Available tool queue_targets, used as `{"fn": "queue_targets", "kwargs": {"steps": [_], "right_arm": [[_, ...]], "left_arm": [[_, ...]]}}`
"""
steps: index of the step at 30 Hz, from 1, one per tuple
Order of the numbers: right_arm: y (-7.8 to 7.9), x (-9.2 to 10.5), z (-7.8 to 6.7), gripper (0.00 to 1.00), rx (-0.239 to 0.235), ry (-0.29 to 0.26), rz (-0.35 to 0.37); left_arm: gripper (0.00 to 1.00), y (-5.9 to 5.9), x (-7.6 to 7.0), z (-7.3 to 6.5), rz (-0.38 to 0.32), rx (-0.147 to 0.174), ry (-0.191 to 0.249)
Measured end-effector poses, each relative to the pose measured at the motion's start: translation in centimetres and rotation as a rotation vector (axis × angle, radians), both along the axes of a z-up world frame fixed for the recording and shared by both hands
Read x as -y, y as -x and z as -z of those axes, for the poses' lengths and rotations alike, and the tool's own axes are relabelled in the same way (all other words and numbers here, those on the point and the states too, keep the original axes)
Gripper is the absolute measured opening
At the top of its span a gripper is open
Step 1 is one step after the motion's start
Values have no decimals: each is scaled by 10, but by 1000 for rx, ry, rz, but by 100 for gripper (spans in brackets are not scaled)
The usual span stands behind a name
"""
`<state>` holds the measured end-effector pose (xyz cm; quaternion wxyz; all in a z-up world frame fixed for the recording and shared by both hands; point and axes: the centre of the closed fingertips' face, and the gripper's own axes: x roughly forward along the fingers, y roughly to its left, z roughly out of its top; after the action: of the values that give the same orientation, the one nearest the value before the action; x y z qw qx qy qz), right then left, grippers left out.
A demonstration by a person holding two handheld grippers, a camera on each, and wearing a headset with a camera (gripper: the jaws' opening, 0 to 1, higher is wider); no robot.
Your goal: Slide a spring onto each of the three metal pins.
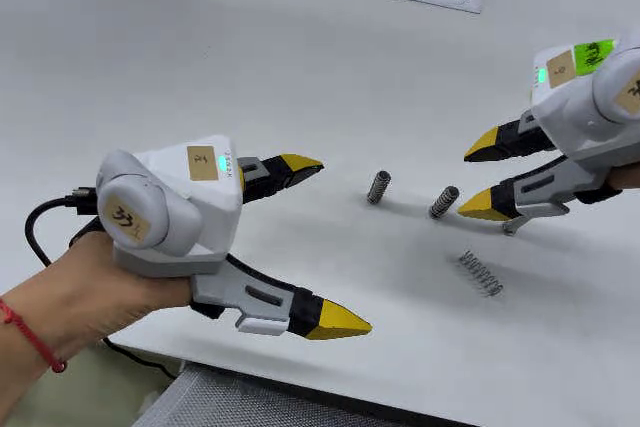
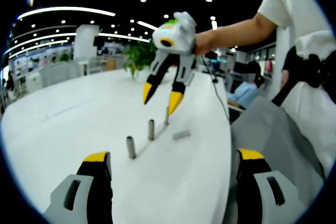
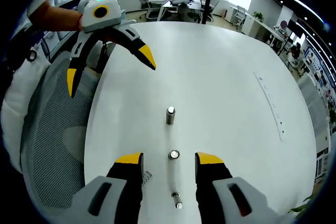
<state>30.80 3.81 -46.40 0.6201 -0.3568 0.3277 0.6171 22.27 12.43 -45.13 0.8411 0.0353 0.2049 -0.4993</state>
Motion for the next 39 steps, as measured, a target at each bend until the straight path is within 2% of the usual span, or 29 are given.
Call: {"fn": "queue_targets", "kwargs": {"steps": [4, 5, 8, 14, 19, 25, 32, 36, 39], "right_arm": [[3, 12, -7, 45, 9, -38, 27], [5, 13, -11, 46, 10, -72, 45], [9, 22, -18, 50, 7, -116, 91], [18, 44, -27, 57, -34, -223, 171], [30, 61, -32, 66, -37, -291, 212], [39, 86, -27, 73, -62, -355, 309], [50, 103, -25, 82, -65, -434, 351], [55, 111, -22, 85, -64, -452, 364], [59, 119, -21, 89, -66, -479, 368]], "left_arm": [[99, 1, -1, 1, 4, -2, -18], [99, 1, -1, 1, 4, -4, -23], [99, 2, -2, 0, 7, -4, -38], [99, 4, -2, -2, 15, -5, -58], [99, 6, 0, -2, 29, -6, -77], [98, 9, 3, -2, 53, -8, -105], [96, 12, 11, -2, 87, -6, -139], [95, 13, 18, -2, 113, -9, -158], [93, 13, 25, 0, 151, 0, -201]]}}
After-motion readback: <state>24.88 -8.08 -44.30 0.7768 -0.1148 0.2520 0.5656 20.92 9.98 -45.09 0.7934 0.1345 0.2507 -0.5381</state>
